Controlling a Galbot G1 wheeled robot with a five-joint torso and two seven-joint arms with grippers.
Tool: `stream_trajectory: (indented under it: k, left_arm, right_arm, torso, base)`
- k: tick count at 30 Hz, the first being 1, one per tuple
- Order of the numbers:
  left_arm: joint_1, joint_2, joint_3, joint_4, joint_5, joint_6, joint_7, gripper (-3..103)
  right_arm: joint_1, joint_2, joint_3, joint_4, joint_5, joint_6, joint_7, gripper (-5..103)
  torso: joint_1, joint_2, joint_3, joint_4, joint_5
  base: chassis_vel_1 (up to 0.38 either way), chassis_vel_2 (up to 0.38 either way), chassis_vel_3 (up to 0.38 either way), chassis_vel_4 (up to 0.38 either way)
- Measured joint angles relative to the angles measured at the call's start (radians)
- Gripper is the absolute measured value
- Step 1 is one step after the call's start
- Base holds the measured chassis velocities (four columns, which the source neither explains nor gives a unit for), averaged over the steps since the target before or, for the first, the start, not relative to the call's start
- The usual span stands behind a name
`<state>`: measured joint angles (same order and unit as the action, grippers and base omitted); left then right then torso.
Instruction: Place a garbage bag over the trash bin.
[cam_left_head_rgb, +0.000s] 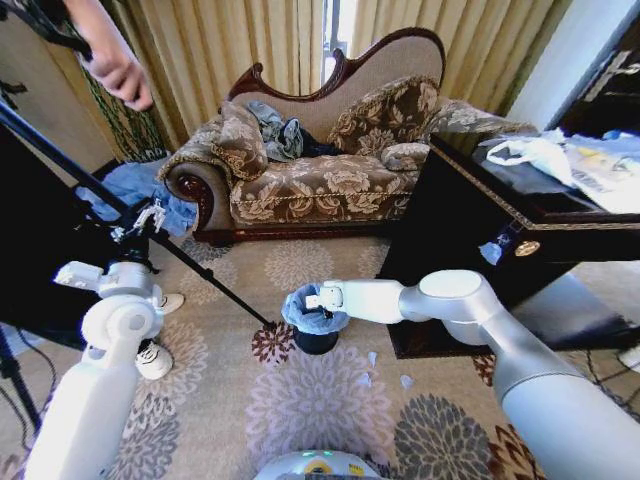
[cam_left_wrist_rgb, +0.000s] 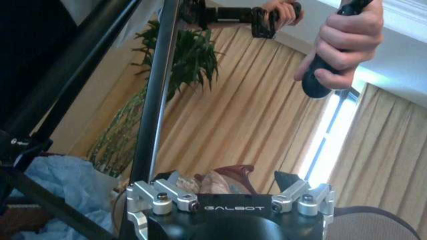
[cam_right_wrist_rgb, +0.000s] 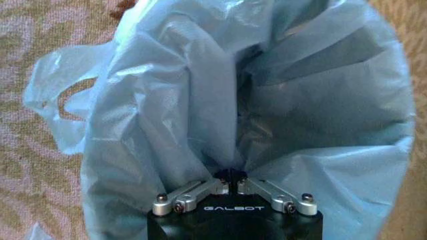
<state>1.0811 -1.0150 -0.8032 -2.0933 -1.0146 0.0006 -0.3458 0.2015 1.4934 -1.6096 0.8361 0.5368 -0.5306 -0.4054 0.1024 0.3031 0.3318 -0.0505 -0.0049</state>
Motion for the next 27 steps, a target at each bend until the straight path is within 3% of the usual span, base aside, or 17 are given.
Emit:
stream_trajectory:
  k: [27]
  left_arm:
    - [-0.008,-0.031,0.022,0.012,-0.009,-0.002,0.003,96]
  right_arm:
    - [-0.137,0.094,0.063,-0.285,-0.136,0.058,-0.068,0]
  torso:
    - [0.0,0.0,0.0,0.0001,0.0]
  base:
    - [0.0,0.0,0.0,0.0]
